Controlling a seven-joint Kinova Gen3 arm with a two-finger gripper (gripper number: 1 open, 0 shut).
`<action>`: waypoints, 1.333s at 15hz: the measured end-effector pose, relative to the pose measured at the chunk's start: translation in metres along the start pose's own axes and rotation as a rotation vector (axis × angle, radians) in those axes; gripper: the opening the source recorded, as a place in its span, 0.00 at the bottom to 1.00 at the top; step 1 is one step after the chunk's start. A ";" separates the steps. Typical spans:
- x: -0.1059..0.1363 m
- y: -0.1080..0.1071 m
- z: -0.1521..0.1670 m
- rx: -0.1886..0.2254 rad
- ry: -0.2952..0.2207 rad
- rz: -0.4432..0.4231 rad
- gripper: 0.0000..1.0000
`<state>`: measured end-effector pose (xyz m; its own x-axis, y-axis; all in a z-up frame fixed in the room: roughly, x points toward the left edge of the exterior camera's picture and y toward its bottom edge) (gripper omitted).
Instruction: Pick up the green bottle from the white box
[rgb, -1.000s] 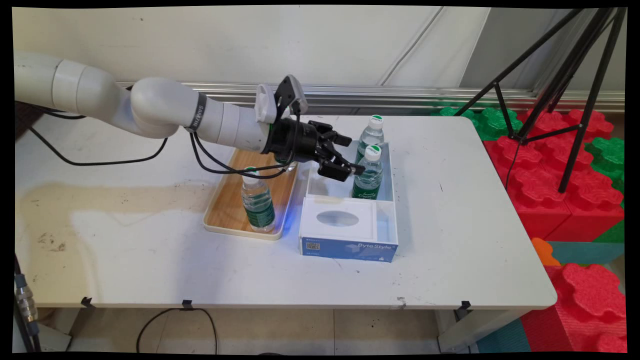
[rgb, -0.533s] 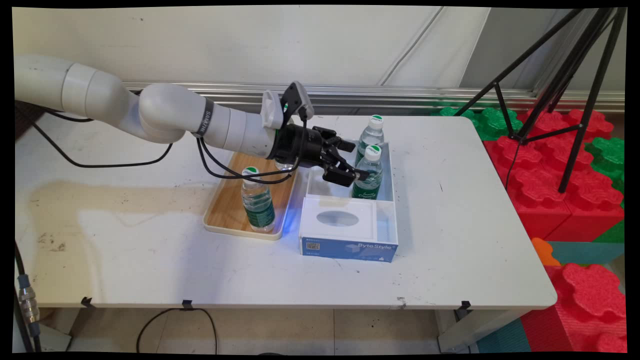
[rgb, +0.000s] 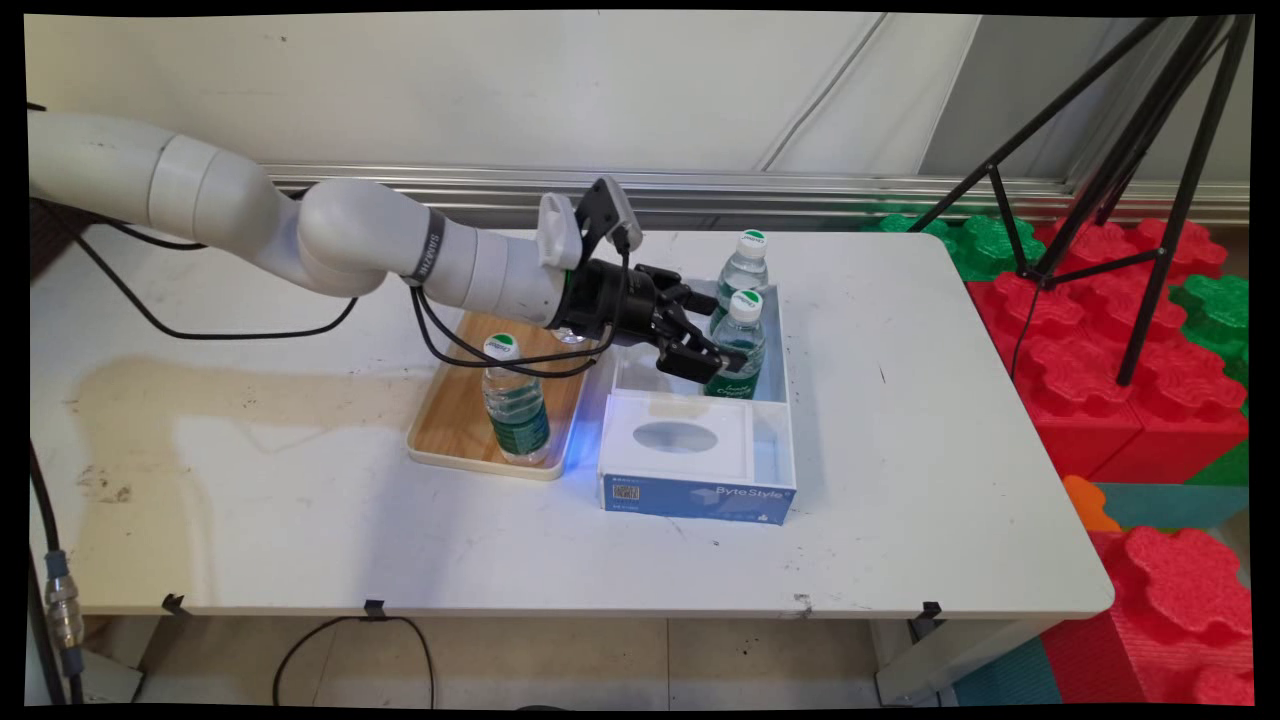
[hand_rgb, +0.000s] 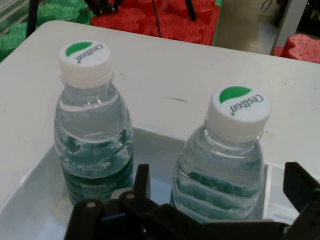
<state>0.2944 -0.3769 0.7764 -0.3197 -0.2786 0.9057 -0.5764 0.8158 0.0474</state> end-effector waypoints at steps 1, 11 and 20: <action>-0.001 0.001 0.003 0.000 -0.002 -0.002 1.00; -0.003 0.005 0.025 -0.009 -0.008 -0.007 1.00; -0.008 0.002 0.037 -0.010 -0.036 0.012 1.00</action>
<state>0.2685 -0.3919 0.7537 -0.3536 -0.2869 0.8903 -0.5652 0.8239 0.0410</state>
